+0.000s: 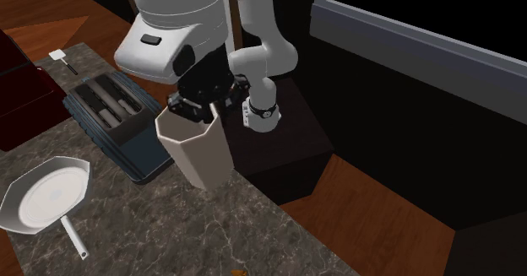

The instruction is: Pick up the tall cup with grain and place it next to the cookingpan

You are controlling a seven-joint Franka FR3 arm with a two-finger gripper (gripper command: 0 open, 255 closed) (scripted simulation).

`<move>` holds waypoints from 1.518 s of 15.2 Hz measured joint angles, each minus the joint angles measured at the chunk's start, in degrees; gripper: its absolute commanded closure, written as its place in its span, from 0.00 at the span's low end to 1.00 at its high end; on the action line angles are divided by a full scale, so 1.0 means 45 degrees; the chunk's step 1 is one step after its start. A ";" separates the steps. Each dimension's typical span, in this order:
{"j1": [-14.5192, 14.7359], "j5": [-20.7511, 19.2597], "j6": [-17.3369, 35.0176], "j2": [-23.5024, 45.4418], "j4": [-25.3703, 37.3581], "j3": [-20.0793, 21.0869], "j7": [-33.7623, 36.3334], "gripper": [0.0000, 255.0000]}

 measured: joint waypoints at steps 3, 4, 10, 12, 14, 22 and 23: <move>-0.0064 -0.0011 0.0087 0.0863 0.0833 -0.0737 -0.0863 1.00; -0.0109 -0.0001 0.0137 0.1249 0.1192 -0.1092 -0.1278 1.00; -0.0301 0.0711 0.0213 0.3772 0.3562 -0.2805 -0.3400 1.00; -0.0465 0.1165 0.0177 0.4745 0.4437 -0.3354 -0.4161 1.00; -0.0773 0.1779 -0.0019 0.5857 0.5555 -0.3929 -0.5035 1.00; -0.3193 0.4680 -0.1154 1.0302 1.0072 -0.4943 -0.7777 1.00; -0.3131 0.4639 -0.0932 1.0245 0.9796 -0.4942 -0.7789 1.00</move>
